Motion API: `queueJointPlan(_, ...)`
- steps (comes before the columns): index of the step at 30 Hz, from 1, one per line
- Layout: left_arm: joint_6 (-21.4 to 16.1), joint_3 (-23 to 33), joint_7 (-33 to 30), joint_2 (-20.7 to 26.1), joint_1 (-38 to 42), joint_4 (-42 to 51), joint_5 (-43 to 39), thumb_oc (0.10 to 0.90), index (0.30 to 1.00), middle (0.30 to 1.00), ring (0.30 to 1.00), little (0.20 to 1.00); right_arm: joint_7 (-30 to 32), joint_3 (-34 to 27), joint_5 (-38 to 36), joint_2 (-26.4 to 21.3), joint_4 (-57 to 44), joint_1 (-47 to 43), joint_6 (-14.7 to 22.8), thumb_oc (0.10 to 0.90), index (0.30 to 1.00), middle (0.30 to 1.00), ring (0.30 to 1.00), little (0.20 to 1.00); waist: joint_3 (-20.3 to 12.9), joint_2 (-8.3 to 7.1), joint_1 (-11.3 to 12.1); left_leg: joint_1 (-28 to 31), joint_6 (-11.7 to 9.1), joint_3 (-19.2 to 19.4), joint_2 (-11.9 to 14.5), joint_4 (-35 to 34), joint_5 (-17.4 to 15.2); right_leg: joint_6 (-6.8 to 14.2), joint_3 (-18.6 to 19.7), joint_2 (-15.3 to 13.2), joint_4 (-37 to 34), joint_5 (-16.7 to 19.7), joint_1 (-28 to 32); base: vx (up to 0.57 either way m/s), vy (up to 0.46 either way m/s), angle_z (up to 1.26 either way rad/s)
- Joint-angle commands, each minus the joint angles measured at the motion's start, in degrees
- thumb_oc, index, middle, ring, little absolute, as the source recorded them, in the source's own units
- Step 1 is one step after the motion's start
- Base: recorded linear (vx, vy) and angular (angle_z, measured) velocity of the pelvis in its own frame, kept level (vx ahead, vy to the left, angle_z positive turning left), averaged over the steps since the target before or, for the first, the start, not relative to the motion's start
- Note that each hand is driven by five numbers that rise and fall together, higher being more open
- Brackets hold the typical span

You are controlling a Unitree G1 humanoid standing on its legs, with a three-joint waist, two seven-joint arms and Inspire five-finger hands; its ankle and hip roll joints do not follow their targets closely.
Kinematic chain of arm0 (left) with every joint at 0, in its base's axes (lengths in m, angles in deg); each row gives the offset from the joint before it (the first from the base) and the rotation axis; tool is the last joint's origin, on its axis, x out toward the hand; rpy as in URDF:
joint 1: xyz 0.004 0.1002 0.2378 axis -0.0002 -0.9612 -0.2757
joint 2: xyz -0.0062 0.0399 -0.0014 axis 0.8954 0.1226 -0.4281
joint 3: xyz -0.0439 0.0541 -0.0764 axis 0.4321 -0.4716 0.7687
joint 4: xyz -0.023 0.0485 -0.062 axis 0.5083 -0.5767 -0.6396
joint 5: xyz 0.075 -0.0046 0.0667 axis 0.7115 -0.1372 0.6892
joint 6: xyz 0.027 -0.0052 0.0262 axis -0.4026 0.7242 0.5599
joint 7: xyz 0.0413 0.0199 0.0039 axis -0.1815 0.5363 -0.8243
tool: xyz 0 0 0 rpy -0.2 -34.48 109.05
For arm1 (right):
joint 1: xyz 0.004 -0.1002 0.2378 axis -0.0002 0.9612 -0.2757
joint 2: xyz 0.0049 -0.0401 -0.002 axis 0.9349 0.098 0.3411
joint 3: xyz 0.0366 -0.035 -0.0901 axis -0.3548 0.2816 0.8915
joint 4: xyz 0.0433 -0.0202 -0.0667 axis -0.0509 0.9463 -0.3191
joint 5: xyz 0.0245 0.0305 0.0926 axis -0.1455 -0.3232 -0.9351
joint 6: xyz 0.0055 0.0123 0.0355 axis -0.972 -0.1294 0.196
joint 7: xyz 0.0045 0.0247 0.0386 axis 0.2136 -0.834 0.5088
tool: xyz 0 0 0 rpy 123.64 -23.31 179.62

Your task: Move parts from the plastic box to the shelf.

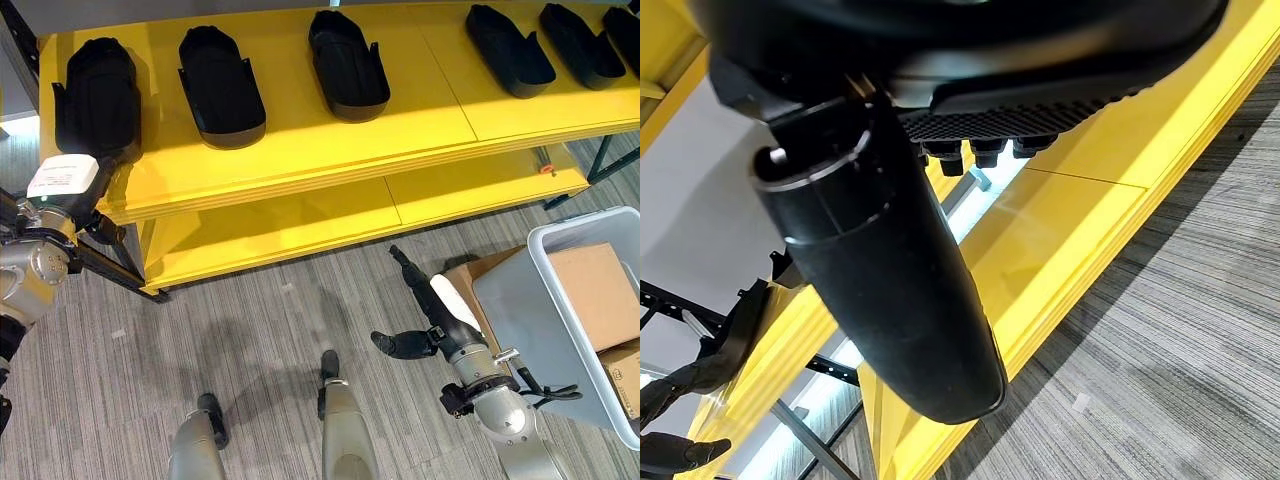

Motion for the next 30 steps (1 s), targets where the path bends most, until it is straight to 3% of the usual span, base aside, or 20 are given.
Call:
queueJointPlan(1, -0.3, 0.3, -5.3, 0.8, 7.5, 0.1, -1.7, 0.900, 1.000, 1.000, 1.000, 1.000, 3.1, -2.9, -2.9, -3.0, -4.1, -1.6, 4.9, 0.900, 1.000, 1.000, 1.000, 1.000, -4.6, 0.09, -0.1, 0.6, 2.2, -0.6, -1.1, -5.9, 4.6, 0.8, 0.9, -1.5, 5.5, -7.4, 1.6, 0.00, 0.000, 0.00)
queueJointPlan(21, -0.7, 0.6, -5.5, 1.2, 6.7, 1.8, -1.3, 0.900, 1.000, 1.000, 1.000, 1.000, 3.3, -3.1, -2.9, -2.8, -3.8, -1.8, 4.8, 0.900, 1.000, 1.000, 1.000, 1.000, -4.5, 0.00, 0.1, 0.0, 2.2, -0.6, -1.1, -5.8, 4.7, 0.8, 0.7, -1.5, 5.9, -7.6, 1.1, 0.00, 0.000, 0.00)
queueJointPlan(30, -2.2, 8.7, -5.3, 3.6, -4.1, 12.2, -1.4, 0.900, 1.000, 1.000, 1.000, 1.000, 3.3, -3.7, -2.2, -2.1, -3.7, -2.0, 4.7, 0.900, 1.000, 1.000, 1.000, 1.000, -4.2, 0.41, 1.2, 0.2, 2.3, -1.0, -1.3, -6.1, 4.7, 0.6, 0.5, -1.5, 5.9, -7.7, 1.4, 0.00, 0.000, 0.00)
